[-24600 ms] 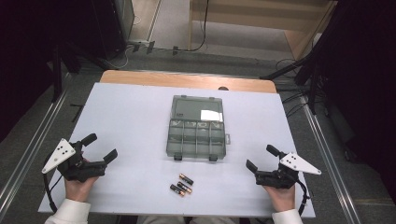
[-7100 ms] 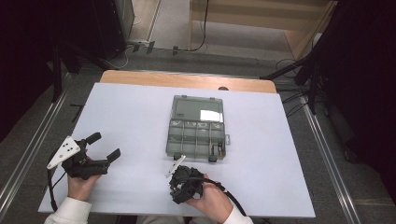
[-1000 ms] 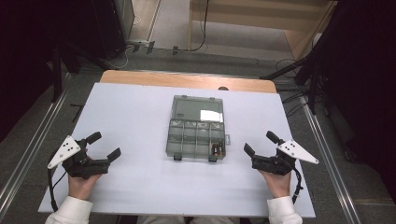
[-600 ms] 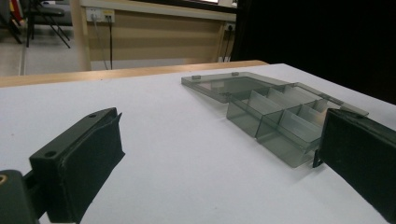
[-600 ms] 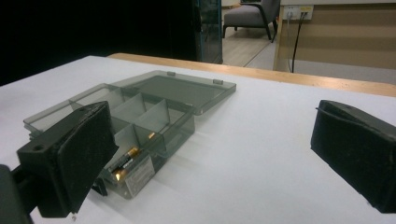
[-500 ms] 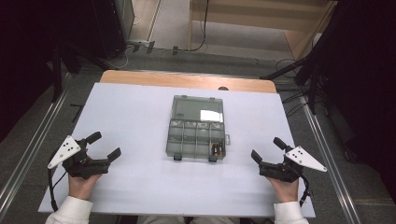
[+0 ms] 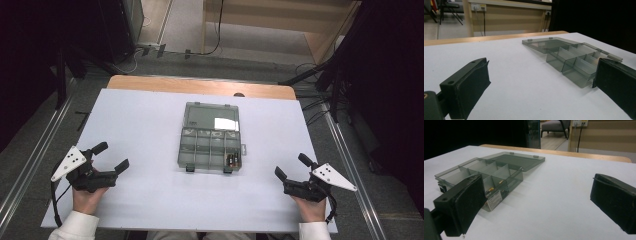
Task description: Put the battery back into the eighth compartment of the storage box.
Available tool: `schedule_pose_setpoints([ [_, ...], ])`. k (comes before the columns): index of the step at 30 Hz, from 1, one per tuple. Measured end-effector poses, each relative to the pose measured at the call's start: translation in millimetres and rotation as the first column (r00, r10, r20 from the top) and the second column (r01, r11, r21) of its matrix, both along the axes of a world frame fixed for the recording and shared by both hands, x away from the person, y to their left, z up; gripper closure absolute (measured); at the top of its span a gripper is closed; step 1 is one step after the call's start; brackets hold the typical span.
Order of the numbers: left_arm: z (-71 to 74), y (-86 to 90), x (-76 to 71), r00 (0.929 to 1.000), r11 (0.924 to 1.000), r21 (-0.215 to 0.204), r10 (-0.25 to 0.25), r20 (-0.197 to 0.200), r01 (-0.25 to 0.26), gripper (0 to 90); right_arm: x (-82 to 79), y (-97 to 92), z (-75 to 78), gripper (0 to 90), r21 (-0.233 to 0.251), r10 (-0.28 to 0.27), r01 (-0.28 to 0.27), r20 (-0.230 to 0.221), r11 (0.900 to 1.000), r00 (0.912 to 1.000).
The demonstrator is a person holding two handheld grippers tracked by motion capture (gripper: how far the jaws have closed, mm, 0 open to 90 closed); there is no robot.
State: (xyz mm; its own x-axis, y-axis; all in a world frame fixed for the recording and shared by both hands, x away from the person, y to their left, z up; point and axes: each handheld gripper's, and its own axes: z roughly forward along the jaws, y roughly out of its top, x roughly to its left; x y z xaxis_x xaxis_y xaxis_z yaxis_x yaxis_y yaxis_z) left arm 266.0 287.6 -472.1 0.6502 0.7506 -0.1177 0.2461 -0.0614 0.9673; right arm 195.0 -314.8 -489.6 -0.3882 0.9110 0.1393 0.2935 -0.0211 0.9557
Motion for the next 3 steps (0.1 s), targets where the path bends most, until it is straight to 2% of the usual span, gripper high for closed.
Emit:
schedule_pose_setpoints([
  [3, -0.2, 0.9, -0.1, 1.0, 1.0, -0.001, 0.002, 0.001, -0.002, 0.0, 0.4, -0.1, -0.1, 0.4, 0.002, -0.002, 0.002, 0.002, 1.0, 1.0],
])
